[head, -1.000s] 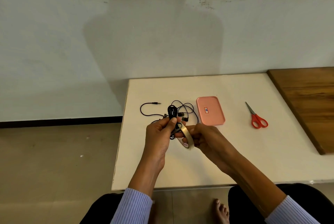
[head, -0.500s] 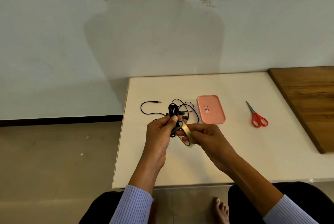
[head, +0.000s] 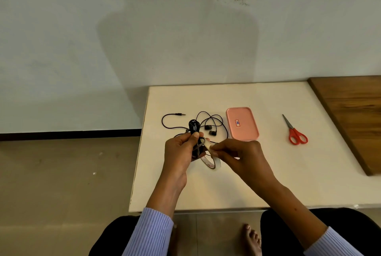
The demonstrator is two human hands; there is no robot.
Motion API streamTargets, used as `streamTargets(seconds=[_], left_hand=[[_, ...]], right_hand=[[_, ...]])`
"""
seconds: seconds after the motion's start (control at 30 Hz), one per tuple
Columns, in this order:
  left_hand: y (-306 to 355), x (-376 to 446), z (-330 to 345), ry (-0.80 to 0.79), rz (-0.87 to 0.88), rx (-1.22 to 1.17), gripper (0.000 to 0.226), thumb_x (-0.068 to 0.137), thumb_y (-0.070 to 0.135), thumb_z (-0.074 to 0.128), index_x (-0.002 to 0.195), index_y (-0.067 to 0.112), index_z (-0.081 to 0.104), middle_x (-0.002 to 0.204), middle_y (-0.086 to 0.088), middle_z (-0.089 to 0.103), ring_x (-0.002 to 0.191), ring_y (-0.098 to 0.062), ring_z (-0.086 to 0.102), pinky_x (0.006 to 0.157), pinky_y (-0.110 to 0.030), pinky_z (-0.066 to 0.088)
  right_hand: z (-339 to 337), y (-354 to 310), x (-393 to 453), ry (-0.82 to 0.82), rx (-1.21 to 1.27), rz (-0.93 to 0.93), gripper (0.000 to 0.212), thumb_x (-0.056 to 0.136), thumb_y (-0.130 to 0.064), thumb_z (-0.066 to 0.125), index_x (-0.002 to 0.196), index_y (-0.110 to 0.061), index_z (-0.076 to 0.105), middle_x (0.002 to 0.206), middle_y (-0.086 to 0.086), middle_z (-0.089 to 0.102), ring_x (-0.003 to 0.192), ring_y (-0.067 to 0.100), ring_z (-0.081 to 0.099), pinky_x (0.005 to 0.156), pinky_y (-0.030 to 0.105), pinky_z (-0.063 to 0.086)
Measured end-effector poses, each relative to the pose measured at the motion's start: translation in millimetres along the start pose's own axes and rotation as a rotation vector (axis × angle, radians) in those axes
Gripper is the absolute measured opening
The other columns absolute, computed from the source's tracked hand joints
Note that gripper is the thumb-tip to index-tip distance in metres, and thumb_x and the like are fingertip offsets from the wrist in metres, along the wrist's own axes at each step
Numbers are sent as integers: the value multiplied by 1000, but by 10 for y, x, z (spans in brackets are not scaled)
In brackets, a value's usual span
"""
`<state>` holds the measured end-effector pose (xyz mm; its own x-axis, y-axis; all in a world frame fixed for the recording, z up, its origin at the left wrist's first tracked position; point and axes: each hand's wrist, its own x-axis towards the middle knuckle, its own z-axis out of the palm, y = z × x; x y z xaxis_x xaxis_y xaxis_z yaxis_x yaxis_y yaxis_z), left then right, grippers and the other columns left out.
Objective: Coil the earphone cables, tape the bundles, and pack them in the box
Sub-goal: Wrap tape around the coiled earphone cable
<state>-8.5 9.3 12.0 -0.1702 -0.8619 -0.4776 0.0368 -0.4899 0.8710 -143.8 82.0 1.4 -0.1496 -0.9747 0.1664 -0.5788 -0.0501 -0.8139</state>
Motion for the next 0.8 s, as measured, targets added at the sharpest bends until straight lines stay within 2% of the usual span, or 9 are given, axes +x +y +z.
streamTargets(seconds=[0.1, 0.27, 0.33, 0.53, 0.67, 0.8], left_hand=[[8, 0, -5, -1, -19, -18, 17, 93, 10, 56, 87, 7, 72, 86, -14, 72, 74, -18, 69, 65, -29, 60], [3, -8, 4, -2, -2, -1, 17, 92, 10, 57, 85, 7, 71, 86, -14, 71, 73, -19, 68, 61, -27, 59], [-3, -8, 9, 4, 7, 7, 17, 92, 10, 57, 85, 7, 72, 87, -15, 70, 72, -19, 68, 61, -26, 59], [-6, 16, 9, 15, -12, -11, 16, 92, 8, 56, 87, 3, 71, 86, -17, 71, 71, -20, 67, 62, -28, 60], [-14, 26, 5, 21, -20, -13, 17, 92, 8, 56, 85, 5, 71, 84, -16, 71, 71, -19, 68, 61, -27, 59], [-9, 62, -32, 35, -33, -34, 17, 92, 8, 56, 87, 2, 71, 89, -20, 71, 79, -26, 69, 61, -28, 59]], right_hand=[[13, -11, 3, 17, -36, -47, 13, 82, -10, 70, 93, -15, 75, 80, -16, 67, 82, 0, 63, 74, 8, 48], [52, 11, 9, 12, -109, -33, 8, 88, -8, 63, 91, -13, 68, 82, -4, 70, 75, 13, 64, 73, 27, 53], [80, 8, 8, 11, -145, -23, 6, 90, -9, 59, 92, -11, 65, 82, -1, 69, 72, 15, 63, 69, 31, 53], [154, -12, 29, -92, -275, 8, 8, 97, -12, 48, 101, -11, 55, 89, 3, 63, 69, 16, 53, 63, 22, 44], [113, 21, 55, -202, -268, -26, 7, 96, -11, 48, 99, -9, 53, 92, 7, 63, 73, 21, 55, 68, 31, 48], [58, 36, 23, -209, -204, -79, 5, 95, -10, 50, 94, -8, 54, 94, 2, 61, 75, 15, 54, 66, 22, 44]])
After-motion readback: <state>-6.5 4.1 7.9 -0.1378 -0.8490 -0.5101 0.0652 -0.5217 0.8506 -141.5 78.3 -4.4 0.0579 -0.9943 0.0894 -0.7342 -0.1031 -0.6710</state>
